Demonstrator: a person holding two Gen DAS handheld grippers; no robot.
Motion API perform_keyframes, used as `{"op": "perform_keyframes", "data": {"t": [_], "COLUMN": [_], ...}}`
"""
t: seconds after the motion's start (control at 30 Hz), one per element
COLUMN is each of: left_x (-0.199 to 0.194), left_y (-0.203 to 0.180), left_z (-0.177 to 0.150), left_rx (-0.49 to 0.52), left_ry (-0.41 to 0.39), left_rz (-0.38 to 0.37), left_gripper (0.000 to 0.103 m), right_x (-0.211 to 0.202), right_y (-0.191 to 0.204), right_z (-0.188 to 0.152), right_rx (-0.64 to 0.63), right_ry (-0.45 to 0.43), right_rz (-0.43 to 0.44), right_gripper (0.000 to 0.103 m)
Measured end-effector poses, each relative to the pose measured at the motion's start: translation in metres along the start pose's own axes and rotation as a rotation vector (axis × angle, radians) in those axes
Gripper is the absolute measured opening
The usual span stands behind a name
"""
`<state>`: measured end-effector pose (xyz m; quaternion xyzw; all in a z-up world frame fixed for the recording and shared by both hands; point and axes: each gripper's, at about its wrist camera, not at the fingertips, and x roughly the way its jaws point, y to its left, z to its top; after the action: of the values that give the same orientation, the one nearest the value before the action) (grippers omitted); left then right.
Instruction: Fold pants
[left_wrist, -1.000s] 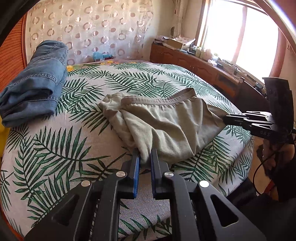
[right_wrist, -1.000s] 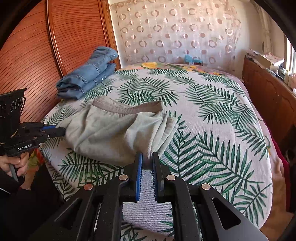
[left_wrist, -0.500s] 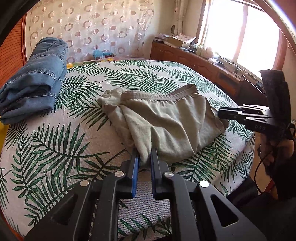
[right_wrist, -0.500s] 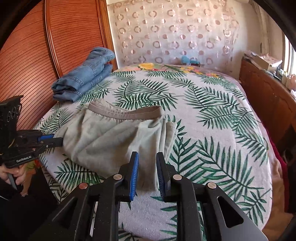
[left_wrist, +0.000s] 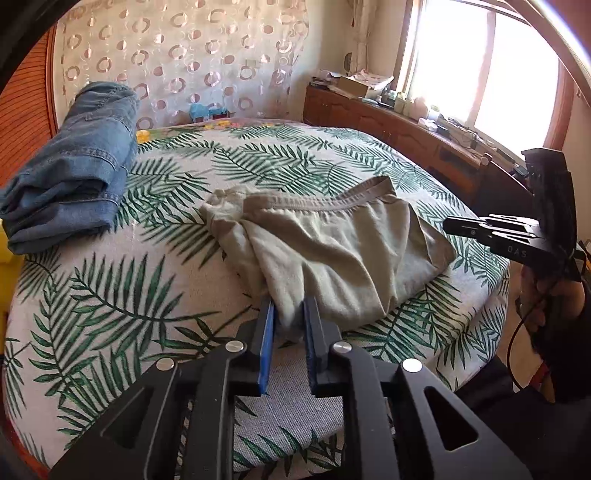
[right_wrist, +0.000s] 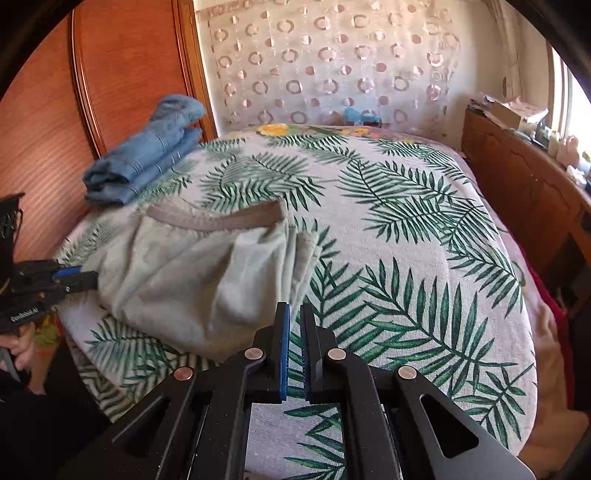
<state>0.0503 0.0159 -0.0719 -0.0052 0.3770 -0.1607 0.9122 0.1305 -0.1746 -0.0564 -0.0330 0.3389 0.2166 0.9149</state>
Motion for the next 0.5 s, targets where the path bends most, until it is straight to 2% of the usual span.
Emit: {"op": "perform_keyframes", "data": {"t": [0.1, 0.17, 0.2, 0.27, 0.33, 0.5], "left_x": [-0.005, -0.006, -0.004, -0.001, 0.005, 0.023], "left_y": [0.002, 0.003, 0.005, 0.01, 0.018, 0.026], "left_z": [0.006, 0.011, 0.014, 0.02, 0.026, 0.041], "left_rx": [0.001, 0.005, 0.004, -0.01, -0.03, -0.033], "left_ry": [-0.024, -0.037, -0.041, -0.049, -0.048, -0.017], "left_rz": [0.006, 0.024, 0.039, 0.058, 0.063, 0.072], "left_gripper": [0.033, 0.05, 0.054, 0.076, 0.081, 0.081], "right_x": [-0.003, -0.005, -0.004, -0.002, 0.002, 0.008], "right_y": [0.003, 0.006, 0.007, 0.007, 0.009, 0.013], "right_z": [0.002, 0.004, 0.004, 0.006, 0.009, 0.016], "right_rx": [-0.009, -0.017, -0.022, -0.028, -0.032, -0.05], "right_ry": [-0.016, -0.021, -0.022, -0.023, -0.026, -0.031], "right_rz": [0.018, 0.022, 0.022, 0.019, 0.02, 0.022], "right_gripper": [0.005, 0.005, 0.005, 0.005, 0.005, 0.005]}}
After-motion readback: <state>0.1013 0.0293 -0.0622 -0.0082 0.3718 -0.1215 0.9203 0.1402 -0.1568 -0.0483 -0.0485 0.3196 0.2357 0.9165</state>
